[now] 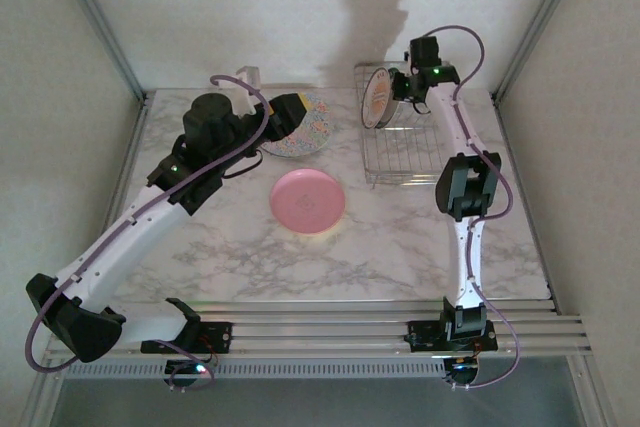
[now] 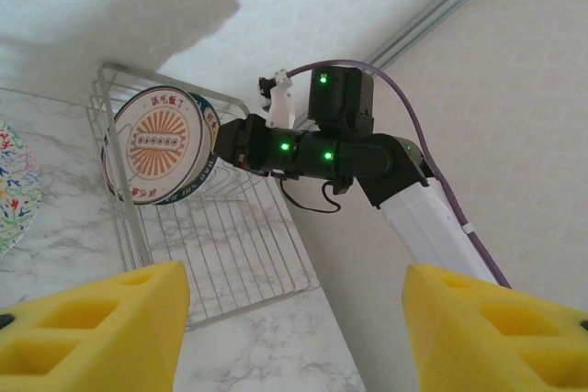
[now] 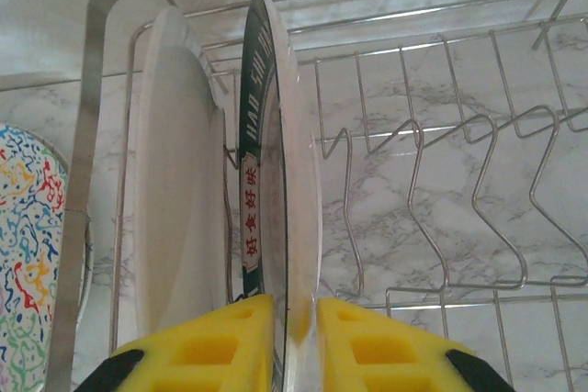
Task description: Unload the plates from the dish rack
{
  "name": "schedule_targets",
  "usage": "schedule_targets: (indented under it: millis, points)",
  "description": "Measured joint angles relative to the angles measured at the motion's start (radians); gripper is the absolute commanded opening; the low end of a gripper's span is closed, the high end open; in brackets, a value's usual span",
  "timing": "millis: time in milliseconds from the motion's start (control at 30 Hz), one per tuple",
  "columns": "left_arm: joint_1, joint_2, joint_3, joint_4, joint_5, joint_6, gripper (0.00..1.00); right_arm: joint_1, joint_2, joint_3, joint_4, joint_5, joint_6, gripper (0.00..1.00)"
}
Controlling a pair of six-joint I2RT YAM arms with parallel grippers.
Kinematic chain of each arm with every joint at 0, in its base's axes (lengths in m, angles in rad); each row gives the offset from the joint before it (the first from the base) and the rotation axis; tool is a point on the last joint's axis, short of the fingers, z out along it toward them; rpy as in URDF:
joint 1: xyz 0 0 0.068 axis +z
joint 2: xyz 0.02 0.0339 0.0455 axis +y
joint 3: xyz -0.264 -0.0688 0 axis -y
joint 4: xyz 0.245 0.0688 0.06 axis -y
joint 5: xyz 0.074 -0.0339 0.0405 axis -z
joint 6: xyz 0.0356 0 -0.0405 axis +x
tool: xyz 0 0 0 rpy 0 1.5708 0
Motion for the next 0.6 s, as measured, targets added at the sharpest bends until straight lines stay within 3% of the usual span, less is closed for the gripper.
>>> schedule_targets:
  millis: [600]
  points:
    - [0.000, 0.000, 0.000, 0.000, 0.000, 0.000, 0.63, 0.000, 0.063, 0.040, 0.000, -0.003, 0.005, 0.19]
